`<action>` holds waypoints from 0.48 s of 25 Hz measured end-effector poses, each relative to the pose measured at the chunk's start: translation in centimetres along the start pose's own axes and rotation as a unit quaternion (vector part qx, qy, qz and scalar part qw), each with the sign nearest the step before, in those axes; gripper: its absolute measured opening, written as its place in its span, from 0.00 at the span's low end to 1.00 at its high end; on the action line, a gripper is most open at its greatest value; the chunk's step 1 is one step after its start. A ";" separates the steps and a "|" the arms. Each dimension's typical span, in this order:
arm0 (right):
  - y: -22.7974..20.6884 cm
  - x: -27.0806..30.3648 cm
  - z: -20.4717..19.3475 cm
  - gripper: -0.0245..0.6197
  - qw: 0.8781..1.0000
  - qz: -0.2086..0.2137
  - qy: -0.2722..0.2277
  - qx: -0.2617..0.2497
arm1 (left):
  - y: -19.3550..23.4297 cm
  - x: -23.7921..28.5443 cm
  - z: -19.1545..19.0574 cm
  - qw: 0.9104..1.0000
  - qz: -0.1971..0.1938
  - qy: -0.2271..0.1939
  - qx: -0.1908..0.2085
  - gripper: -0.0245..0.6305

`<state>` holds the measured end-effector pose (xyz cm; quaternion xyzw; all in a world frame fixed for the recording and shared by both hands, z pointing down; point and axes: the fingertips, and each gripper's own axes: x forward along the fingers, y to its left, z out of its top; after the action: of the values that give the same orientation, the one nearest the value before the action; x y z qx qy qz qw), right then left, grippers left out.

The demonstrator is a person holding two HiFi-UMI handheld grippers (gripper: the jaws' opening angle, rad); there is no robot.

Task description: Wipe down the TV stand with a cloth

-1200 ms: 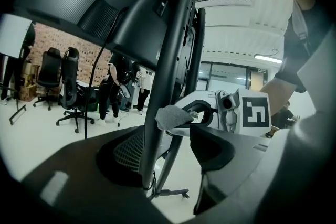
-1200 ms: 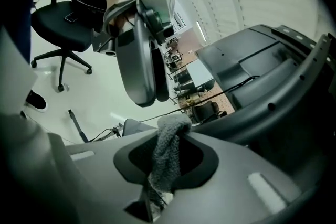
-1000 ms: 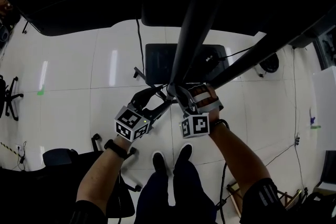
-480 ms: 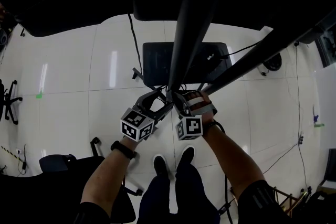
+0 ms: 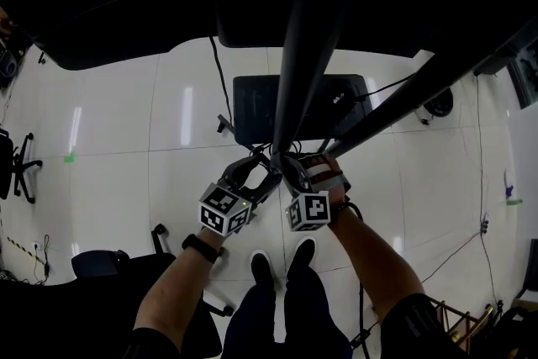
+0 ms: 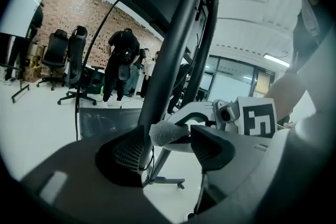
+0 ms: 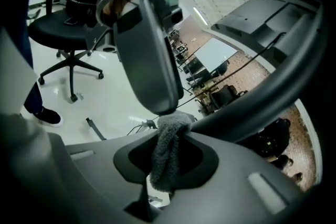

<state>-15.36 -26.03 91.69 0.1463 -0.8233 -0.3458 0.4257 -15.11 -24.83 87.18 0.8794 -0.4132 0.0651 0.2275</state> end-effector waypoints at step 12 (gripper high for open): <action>-14.9 -19.0 6.5 0.13 0.979 -0.091 -0.089 0.162 | -13.4 -6.4 12.6 0.995 -0.054 -0.035 0.081 0.50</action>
<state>-10.06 -23.68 67.31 0.2561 -0.8862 -0.2566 0.2885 -10.05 -18.61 69.38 0.9177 -0.3662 0.0551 0.1437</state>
